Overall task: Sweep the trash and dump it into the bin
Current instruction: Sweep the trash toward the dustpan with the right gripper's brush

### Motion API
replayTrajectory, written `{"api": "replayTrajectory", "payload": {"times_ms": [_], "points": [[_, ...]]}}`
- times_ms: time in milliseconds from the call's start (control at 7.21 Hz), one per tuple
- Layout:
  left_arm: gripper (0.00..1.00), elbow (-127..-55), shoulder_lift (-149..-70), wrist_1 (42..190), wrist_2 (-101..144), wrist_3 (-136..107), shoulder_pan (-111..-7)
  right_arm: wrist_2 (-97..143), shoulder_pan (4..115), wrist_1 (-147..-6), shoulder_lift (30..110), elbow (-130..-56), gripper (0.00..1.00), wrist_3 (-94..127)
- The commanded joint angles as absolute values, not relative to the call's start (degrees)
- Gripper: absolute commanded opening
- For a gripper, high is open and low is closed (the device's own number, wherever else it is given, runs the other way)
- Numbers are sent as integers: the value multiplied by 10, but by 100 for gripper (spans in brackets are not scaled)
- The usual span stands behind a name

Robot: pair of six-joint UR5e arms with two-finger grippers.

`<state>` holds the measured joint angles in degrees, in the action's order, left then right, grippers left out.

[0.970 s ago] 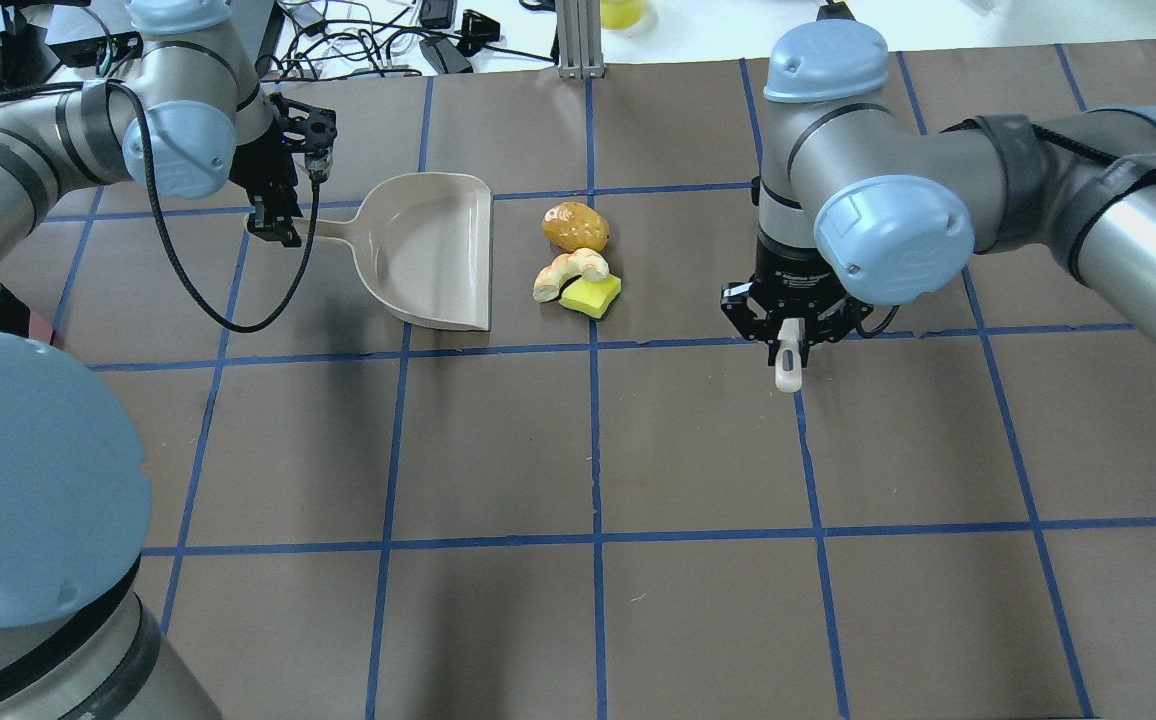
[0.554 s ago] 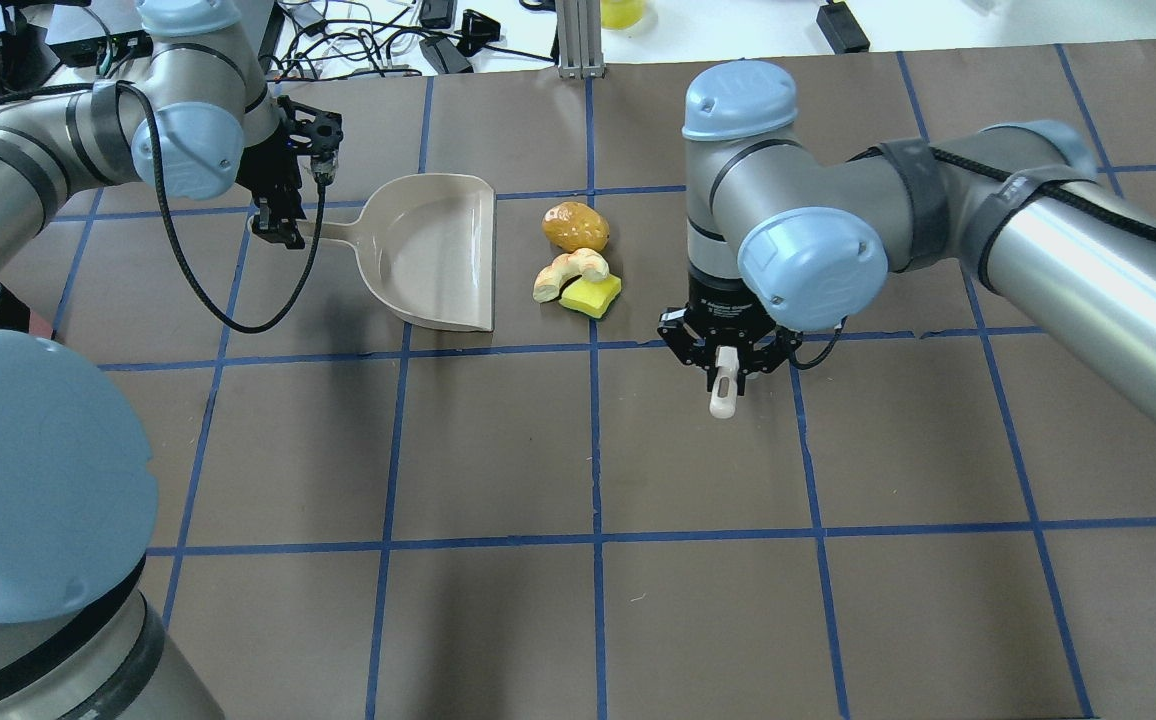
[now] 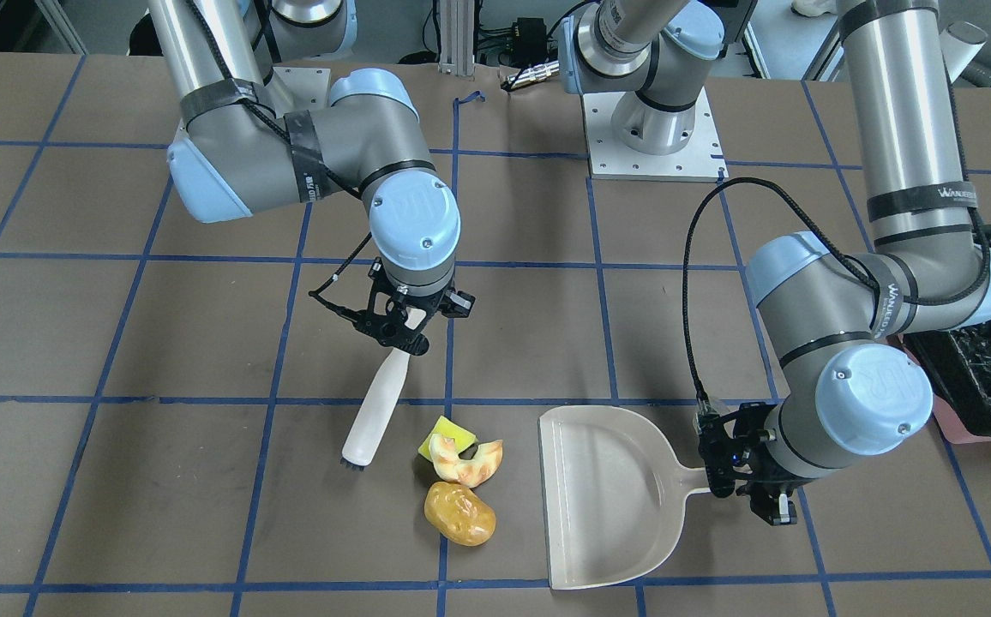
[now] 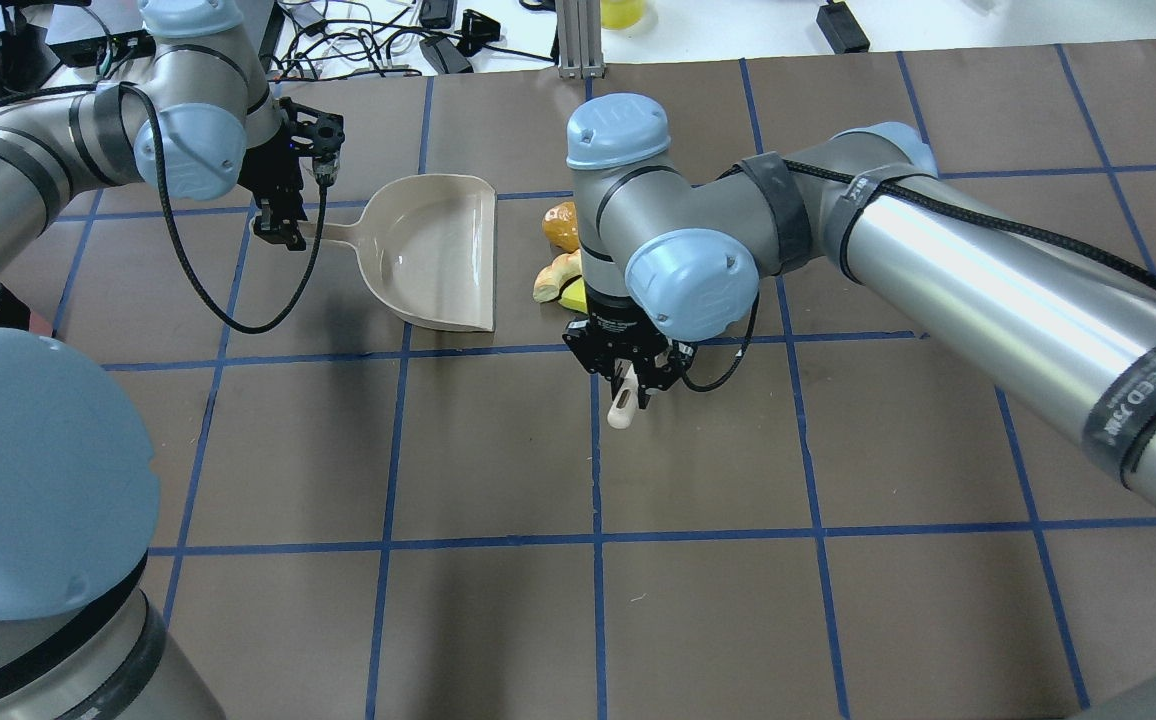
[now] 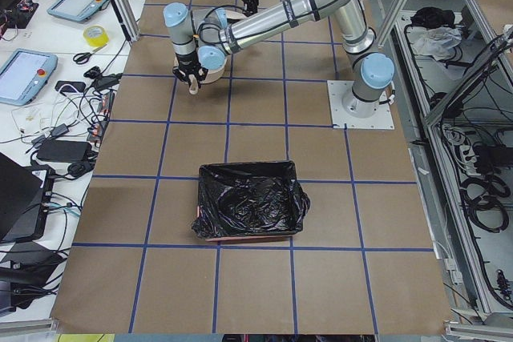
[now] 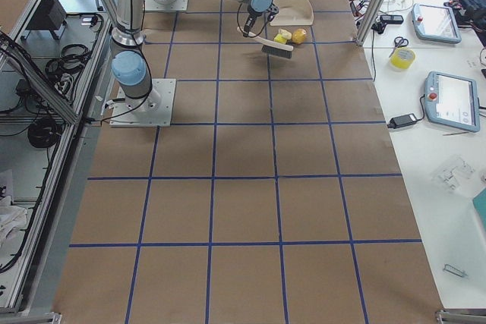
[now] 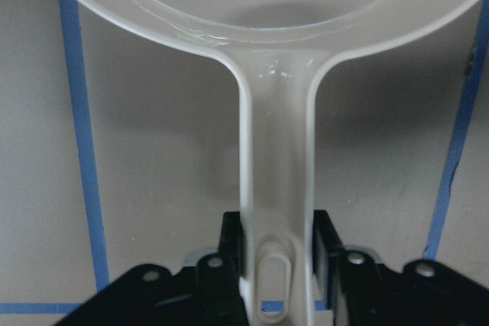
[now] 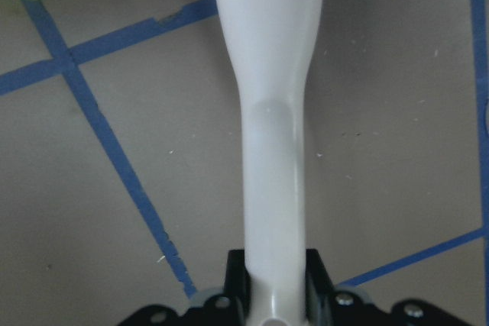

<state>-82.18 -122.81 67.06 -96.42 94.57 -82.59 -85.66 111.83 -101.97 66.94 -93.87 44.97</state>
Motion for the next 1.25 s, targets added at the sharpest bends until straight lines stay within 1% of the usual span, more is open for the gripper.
{"api": "replayTrajectory", "payload": {"times_ms": [0,832,1109], "points": [[8,-822,-1229,671,-964,946,-826,-832,1140,-1046,662,-935,0,508],[8,-822,-1227,671,-964,946,-827,-812,1141,-1122,621,-932,0,505],[8,-822,-1227,672,-964,946,-827,-813,1143,-1126,591,-881,0,497]]}}
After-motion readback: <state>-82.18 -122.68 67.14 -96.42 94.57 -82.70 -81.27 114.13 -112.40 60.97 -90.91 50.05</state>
